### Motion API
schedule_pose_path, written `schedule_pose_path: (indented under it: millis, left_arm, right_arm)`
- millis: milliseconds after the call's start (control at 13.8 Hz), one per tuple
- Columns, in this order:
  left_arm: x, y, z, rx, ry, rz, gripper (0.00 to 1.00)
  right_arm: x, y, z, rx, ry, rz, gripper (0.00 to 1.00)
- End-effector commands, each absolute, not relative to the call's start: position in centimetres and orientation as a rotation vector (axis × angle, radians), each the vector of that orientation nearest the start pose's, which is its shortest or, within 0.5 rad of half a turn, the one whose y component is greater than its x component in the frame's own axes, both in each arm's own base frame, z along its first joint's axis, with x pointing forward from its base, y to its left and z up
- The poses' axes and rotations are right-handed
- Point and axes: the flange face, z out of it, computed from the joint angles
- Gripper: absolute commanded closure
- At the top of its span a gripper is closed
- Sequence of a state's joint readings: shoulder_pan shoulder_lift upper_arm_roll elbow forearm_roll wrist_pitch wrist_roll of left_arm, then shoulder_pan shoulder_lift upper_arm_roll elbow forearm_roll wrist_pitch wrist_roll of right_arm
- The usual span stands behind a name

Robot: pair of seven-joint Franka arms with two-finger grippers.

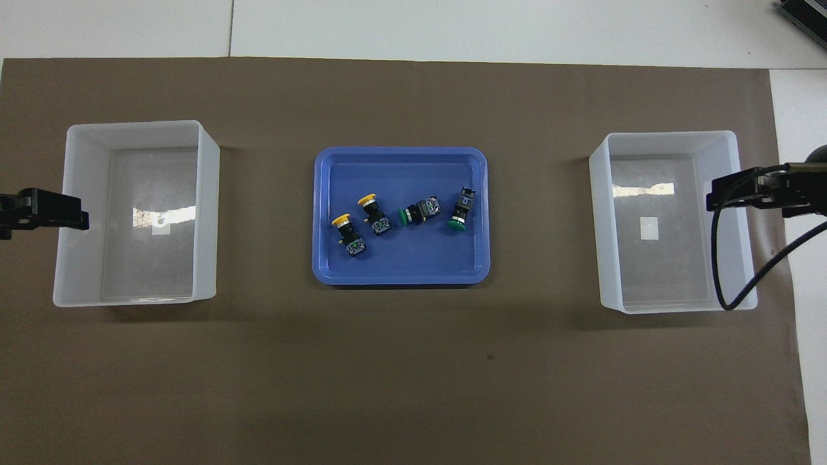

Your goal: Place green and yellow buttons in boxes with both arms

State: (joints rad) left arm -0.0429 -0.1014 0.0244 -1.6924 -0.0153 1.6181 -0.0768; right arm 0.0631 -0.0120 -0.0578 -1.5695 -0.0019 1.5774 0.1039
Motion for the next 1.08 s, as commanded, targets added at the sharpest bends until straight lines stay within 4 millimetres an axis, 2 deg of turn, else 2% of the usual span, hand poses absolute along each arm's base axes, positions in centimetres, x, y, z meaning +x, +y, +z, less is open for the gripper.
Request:
schedule_pose_path:
  millis: [0,217,434,506,723,867,940,1012]
  left_arm:
    - [53.2,-0.8,62.9,-3.15,-0.068,-0.062,0.0]
    - [53.2,-2.1,62.5,-3.144,-0.046,-0.065,0.0]
    - [53.4,-5.0,61.7,-3.147,-0.05,-0.098,0.0]
    - [53.6,-6.9,61.4,-3.152,-0.077,-0.121,0.0]
    - [54.7,-13.9,58.3,-3.16,-0.218,-0.131,0.0]
    - [55.9,-17.1,55.5,-3.157,-0.301,-0.124,0.0]
    - [56.3,-19.5,53.6,-3.155,-0.329,-0.121,0.0]
    - [56.9,-20.4,52.3,-3.153,-0.4,-0.132,0.0]
  right_arm:
    - [54.9,0.3,63.6,-3.146,0.179,-0.02,0.0]
    - [54.9,0.3,63.6,-3.146,0.179,-0.02,0.0]
    - [54.9,0.3,63.6,-3.14,0.169,-0.022,0.0]
    - [54.8,0.4,63.5,-3.139,0.169,-0.017,0.0]
    - [54.8,0.5,63.5,-3.137,0.169,-0.019,0.0]
    - [54.7,0.6,63.4,-3.135,0.166,-0.017,0.0]
    - [54.8,0.5,63.4,-3.136,0.166,-0.026,0.0]
    - [54.9,0.7,63.2,-3.136,0.161,-0.031,0.0]
